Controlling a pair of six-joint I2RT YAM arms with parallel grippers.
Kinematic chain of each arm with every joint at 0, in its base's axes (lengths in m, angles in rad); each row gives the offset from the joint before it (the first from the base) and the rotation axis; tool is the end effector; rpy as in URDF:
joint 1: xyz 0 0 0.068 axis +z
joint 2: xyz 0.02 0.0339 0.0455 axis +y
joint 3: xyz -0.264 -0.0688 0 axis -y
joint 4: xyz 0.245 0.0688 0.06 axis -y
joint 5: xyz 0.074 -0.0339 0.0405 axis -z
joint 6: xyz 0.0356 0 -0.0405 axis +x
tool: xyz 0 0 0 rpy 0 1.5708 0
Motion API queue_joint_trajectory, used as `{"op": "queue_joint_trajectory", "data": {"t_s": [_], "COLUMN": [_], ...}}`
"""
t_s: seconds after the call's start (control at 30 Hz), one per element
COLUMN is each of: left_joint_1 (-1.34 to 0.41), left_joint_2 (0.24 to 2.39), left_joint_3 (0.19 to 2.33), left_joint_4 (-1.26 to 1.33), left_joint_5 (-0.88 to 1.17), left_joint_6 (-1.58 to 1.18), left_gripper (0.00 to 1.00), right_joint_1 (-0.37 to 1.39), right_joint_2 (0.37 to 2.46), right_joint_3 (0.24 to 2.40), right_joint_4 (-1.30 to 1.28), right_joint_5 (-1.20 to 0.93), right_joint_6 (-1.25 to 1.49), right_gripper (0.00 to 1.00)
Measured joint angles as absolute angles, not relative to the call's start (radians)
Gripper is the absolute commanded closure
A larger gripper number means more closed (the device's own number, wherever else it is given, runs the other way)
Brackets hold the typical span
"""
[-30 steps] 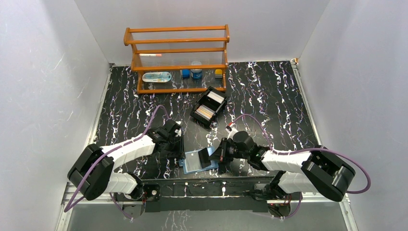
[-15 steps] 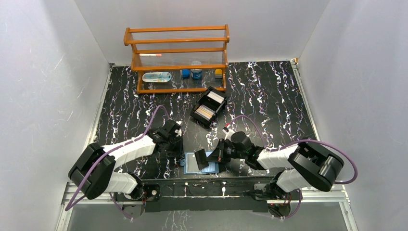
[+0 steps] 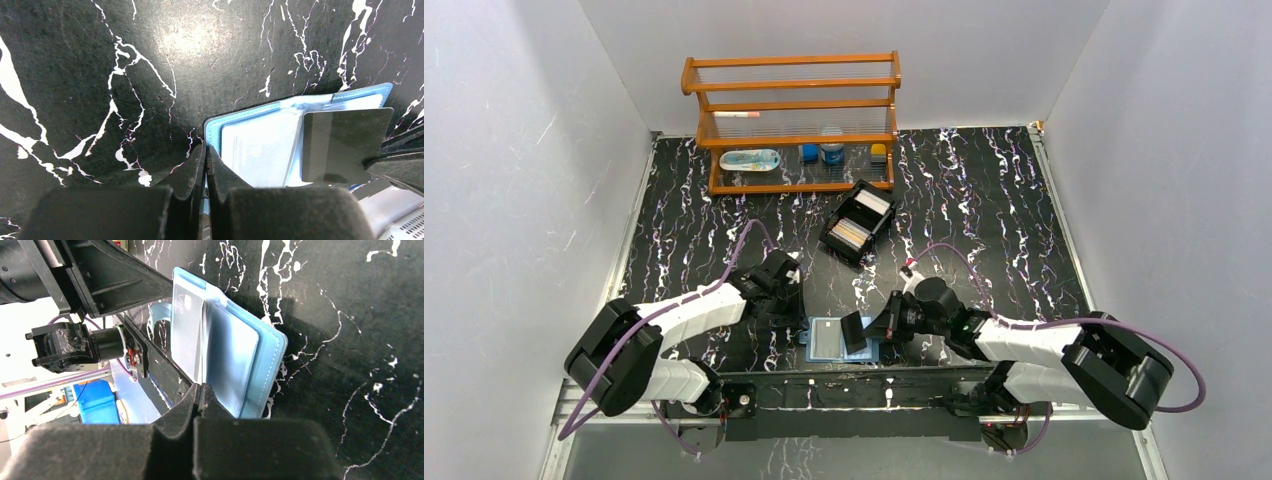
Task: Put the credit cards into the card holder
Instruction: Insert the credit card into the card holder.
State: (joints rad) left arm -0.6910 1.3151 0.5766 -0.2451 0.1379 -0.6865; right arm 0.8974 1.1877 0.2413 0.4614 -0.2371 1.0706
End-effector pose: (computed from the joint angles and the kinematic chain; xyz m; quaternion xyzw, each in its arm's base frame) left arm 0.1782 -0.1537 0.1574 0.0221 0.9549 -0.2344 0.1810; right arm 0.1240 0.1688 0.1440 0.0127 0.8523 0.4833 0.1997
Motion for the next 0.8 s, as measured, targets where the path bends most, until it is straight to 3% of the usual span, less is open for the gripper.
{"op": "queue_joint_trajectory", "data": {"t_s": [0.17,0.8], "left_joint_1": [-0.691,-0.691], "left_joint_2": [1.304,1.275], "left_joint_3": [0.565,0.535], "left_joint_4": [-0.235,-0.211], "left_joint_5": [0.134,0.129], "left_joint_6": [-0.712,-0.744], "left_gripper": [1.0,1.0], "right_joint_1": [0.897,0.931], "right_joint_2": [1.168,1.276], "right_joint_3": [0.239,0.198], "right_joint_4": [0.405,0.575], "right_joint_5": [-0.233,-0.28], "right_joint_6": [1.082,1.153], "right_gripper": [1.0,1.0]}}
